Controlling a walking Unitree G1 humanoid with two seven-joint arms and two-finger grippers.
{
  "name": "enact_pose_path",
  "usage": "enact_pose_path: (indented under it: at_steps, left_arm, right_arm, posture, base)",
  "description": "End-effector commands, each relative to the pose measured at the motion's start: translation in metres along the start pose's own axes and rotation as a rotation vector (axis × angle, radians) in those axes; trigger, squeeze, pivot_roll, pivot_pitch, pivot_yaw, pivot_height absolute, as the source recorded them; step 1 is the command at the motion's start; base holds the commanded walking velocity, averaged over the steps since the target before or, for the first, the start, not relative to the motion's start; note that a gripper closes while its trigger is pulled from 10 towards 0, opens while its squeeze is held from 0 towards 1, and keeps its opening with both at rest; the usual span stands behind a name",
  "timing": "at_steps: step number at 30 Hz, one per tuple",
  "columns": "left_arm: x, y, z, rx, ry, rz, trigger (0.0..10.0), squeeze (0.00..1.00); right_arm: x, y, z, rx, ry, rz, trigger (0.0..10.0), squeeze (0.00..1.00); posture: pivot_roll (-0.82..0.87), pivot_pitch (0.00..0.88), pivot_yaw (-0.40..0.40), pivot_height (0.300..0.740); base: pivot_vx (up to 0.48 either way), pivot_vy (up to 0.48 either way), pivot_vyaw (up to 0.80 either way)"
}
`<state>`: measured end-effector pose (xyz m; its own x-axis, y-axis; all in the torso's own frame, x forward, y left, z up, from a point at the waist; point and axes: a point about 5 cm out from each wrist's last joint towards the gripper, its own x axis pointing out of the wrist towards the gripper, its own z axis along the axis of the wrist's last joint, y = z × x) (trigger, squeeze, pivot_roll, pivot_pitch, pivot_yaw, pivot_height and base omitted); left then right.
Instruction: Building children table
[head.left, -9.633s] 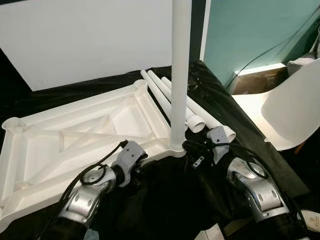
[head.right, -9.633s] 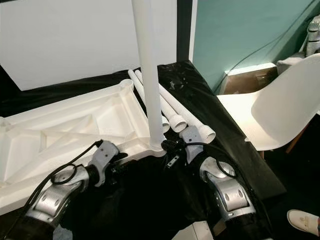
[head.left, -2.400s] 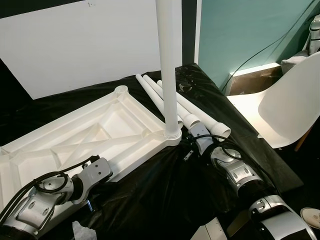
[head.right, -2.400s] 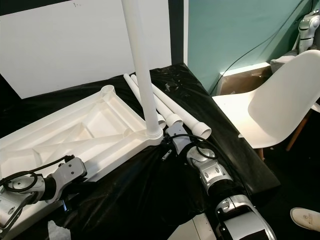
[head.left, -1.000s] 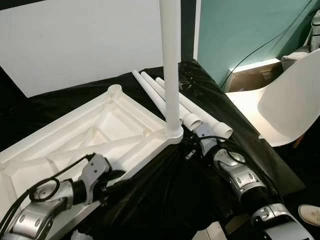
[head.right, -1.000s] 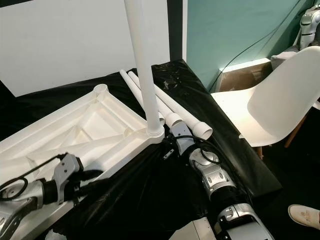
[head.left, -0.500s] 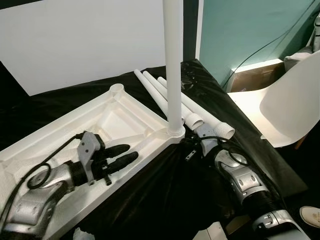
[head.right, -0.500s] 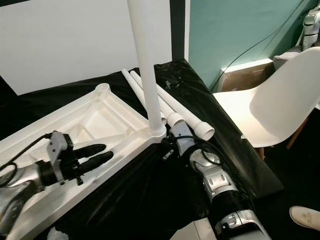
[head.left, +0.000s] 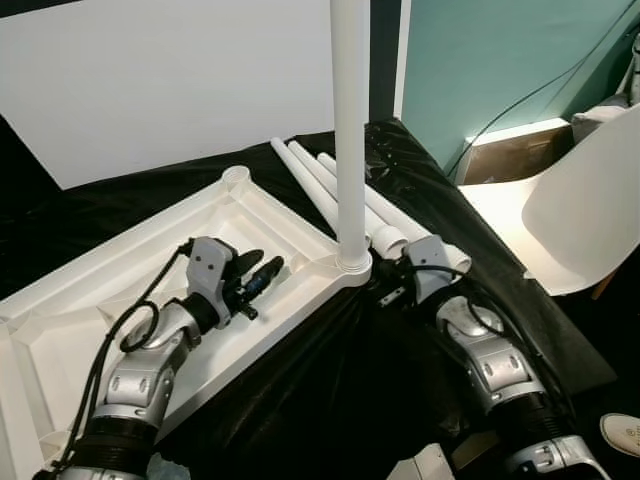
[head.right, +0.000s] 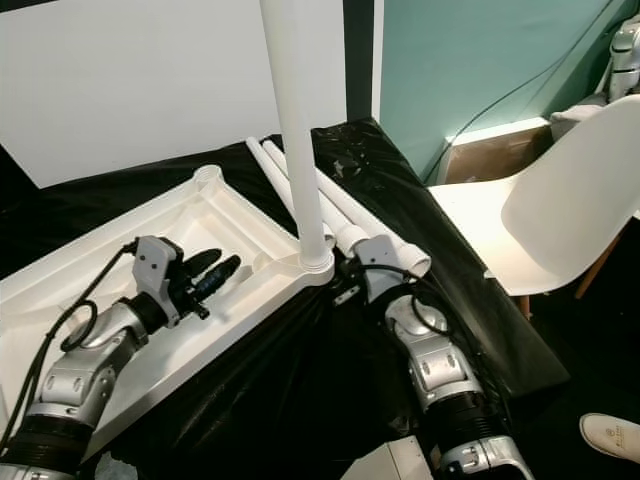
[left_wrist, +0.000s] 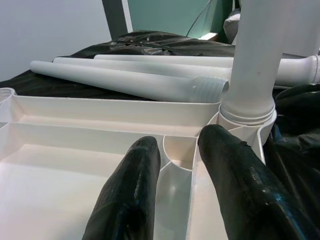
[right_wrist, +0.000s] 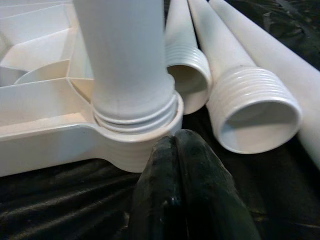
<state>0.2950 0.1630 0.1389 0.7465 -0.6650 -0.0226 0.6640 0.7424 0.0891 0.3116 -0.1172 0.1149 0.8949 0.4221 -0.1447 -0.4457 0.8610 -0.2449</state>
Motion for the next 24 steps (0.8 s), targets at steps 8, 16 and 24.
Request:
enact_pose_path:
  at_steps: [8, 16, 24]
  left_arm:
    - [-0.001, 0.005, -0.002, 0.049, 0.019, 0.033, 10.0, 0.0]
    - [-0.011, 0.008, -0.006, 0.058, 0.03, 0.06, 10.0, 0.0]
    - [-0.015, 0.008, -0.007, 0.075, 0.044, 0.059, 10.0, 0.0]
  right_arm:
    - [0.025, -0.014, -0.002, -0.052, 0.041, 0.004, 10.0, 0.0]
    - [0.028, -0.017, 0.002, -0.045, 0.036, -0.022, 10.0, 0.0]
    - [0.047, -0.003, 0.0, -0.049, 0.057, 0.04, 10.0, 0.0]
  posture:
    - [-0.07, 0.0, 0.096, 0.74]
    - [-0.03, 0.0, 0.095, 0.74]
    - [0.0, 0.0, 0.103, 0.74]
  base:
    - [0.0, 0.0, 0.0]
    - [0.0, 0.0, 0.0]
    - [0.0, 0.0, 0.0]
